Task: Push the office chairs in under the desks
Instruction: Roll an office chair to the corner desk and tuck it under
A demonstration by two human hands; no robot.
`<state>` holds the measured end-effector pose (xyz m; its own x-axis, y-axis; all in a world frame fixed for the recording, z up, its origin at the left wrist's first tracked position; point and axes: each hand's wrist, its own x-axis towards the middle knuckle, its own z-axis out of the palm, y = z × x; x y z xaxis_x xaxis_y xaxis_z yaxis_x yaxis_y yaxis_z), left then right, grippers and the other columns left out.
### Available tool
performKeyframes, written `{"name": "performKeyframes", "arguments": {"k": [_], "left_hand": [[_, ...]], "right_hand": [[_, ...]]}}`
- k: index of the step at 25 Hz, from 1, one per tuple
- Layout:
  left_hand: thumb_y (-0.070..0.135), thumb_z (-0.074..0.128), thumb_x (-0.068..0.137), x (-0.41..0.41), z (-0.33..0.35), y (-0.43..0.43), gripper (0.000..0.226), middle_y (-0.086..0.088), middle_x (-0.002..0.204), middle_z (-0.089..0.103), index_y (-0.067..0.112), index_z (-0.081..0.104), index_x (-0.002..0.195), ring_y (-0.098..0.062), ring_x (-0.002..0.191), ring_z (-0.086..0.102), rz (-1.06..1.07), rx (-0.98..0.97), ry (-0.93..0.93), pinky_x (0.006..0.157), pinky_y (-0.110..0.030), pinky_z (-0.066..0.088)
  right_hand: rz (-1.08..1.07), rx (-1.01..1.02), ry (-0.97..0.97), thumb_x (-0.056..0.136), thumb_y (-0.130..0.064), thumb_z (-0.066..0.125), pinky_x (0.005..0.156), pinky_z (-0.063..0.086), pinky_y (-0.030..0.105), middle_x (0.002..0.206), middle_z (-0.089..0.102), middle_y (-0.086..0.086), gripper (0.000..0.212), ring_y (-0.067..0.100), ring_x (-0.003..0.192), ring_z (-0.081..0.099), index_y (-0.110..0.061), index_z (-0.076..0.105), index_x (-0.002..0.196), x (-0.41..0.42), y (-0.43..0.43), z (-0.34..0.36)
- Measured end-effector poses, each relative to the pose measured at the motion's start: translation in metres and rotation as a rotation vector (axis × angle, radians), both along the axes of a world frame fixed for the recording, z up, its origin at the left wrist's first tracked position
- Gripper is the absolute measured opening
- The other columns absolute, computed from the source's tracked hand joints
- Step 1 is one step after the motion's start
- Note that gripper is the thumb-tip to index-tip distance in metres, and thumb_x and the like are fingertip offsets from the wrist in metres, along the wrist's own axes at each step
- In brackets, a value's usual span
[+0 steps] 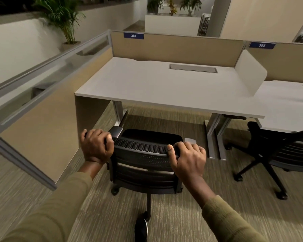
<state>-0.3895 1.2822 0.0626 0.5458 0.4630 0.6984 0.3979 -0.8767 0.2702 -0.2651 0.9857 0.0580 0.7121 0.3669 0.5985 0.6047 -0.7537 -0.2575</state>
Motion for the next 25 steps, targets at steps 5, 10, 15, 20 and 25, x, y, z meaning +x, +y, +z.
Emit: {"name": "performKeyframes", "arguments": {"k": [5,10,15,20,25], "left_hand": [[0.036,0.036,0.092,0.052,0.000,0.016,0.045,-0.006,0.080,0.068,0.015,0.071,0.075,-0.030,0.080,0.062,-0.032,-0.003,0.024,0.095,-0.048,0.037],[0.040,0.035,0.091,0.116,-0.004,0.026,0.046,-0.007,0.083,0.068,0.014,0.071,0.079,-0.032,0.083,0.060,-0.078,-0.036,0.085,0.094,-0.048,0.036],[0.044,0.033,0.092,0.197,0.003,0.032,0.050,-0.007,0.087,0.070,0.014,0.072,0.083,-0.033,0.089,0.061,-0.131,-0.089,0.200,0.095,-0.051,0.038],[0.047,0.031,0.093,0.273,0.002,0.047,0.054,-0.011,0.091,0.070,0.012,0.072,0.084,-0.035,0.094,0.061,-0.154,-0.135,0.313,0.102,-0.056,0.036],[0.046,0.031,0.094,0.329,0.001,0.066,0.054,-0.010,0.090,0.070,0.012,0.072,0.087,-0.034,0.093,0.059,-0.192,-0.144,0.349,0.097,-0.053,0.038]], "right_hand": [[0.098,-0.031,-0.063,0.094,-0.071,0.042,0.075,0.029,0.032,0.091,0.066,-0.006,0.052,0.017,0.084,0.057,-0.026,0.067,0.097,0.052,0.005,0.004],[0.077,-0.105,-0.021,0.079,-0.089,0.047,0.077,0.033,0.032,0.091,0.065,-0.007,0.066,0.016,0.084,0.056,-0.028,0.066,0.096,0.118,0.015,0.011],[-0.002,-0.150,0.053,0.078,-0.092,0.043,0.085,0.032,0.037,0.091,0.064,-0.011,0.066,0.015,0.088,0.056,-0.034,0.066,0.098,0.198,0.026,0.018],[-0.054,-0.267,0.127,0.078,-0.095,0.031,0.086,0.029,0.038,0.099,0.066,-0.009,0.075,0.019,0.097,0.056,-0.035,0.066,0.106,0.278,0.040,0.022],[-0.157,-0.314,0.226,0.087,-0.088,0.018,0.114,0.022,0.058,0.131,0.057,0.006,0.085,0.030,0.129,0.046,-0.027,0.056,0.132,0.314,0.061,0.014]]}}
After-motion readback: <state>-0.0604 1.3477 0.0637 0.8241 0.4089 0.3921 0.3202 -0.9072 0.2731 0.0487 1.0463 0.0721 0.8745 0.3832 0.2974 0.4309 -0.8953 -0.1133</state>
